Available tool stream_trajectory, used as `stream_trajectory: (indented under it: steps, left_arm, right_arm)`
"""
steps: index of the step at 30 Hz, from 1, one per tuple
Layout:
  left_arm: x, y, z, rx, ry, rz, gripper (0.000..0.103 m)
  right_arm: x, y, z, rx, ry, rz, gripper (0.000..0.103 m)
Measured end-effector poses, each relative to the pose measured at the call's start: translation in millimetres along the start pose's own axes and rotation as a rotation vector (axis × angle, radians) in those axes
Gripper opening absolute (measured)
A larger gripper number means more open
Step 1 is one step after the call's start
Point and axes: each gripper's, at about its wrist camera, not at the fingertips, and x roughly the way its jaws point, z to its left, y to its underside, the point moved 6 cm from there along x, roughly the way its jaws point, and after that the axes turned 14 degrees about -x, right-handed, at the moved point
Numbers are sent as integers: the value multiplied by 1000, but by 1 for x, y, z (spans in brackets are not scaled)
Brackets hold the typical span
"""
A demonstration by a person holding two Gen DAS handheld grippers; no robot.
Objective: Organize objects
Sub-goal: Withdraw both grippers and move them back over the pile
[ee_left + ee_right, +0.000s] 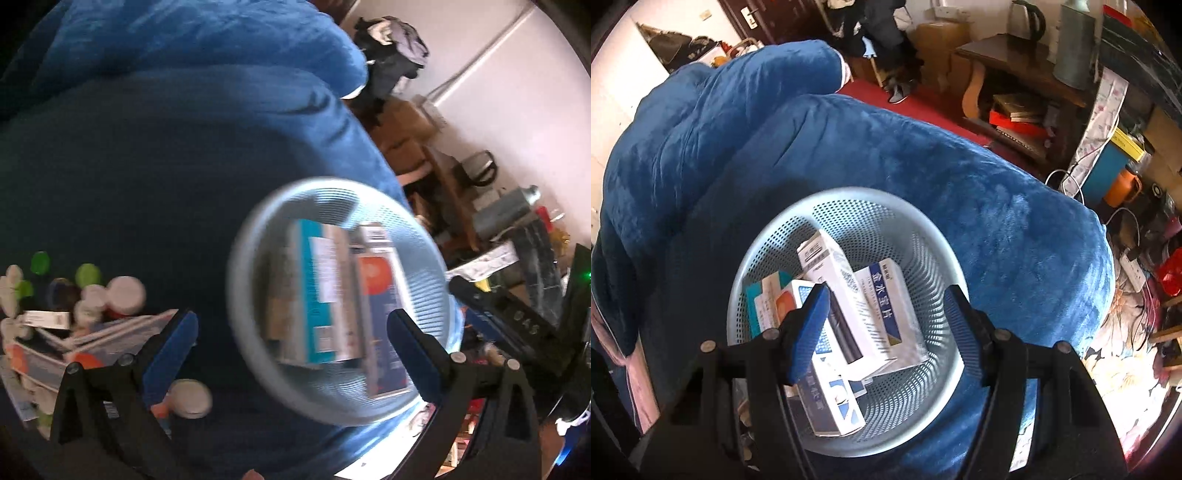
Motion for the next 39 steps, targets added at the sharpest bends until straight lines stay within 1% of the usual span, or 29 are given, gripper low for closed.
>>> stream_trajectory:
  steps: [2,4,8,10,12,14,18,21,29,34,39]
  left_arm:
    - [-5,-4,16,-14,-18,-10,102]
    - [-10,-8,32,-31,-23,-14,102]
    - [-22,-14,58,-50,-32,-28,102]
    - [-27,-17,70,-55,-37,-30,103]
    - [-31,-19,79,-58,-43,-33,103]
    - [-36,-22,90,-60,-54,-42,102]
    - [-45,-26,108,-72,-80,-65,102]
    - [-51,-28,122,-83,-99,-75,103]
    - [-68,-33,169,-125,-131,-95,102]
    - [-76,-33,208,-165,-149,-97,102]
    - [-79,-30,247,-215,-199,-94,102]
  right_arm:
    - [1,2,3,-14,0,15,72]
    - [4,4,9,-29,-10,31,73]
    - [3,5,24,-76,-1,42,74]
    - [4,5,33,-98,-1,47,81]
    - [6,8,46,-133,-12,63,96]
    - [8,10,62,-181,-19,80,100]
    - [9,17,109,-324,-35,90,103]
    - [9,22,135,-384,-53,94,103]
    - [14,36,189,-465,-101,121,103]
    - [20,50,221,-510,-159,169,103]
    - [27,67,250,-561,-179,210,103]
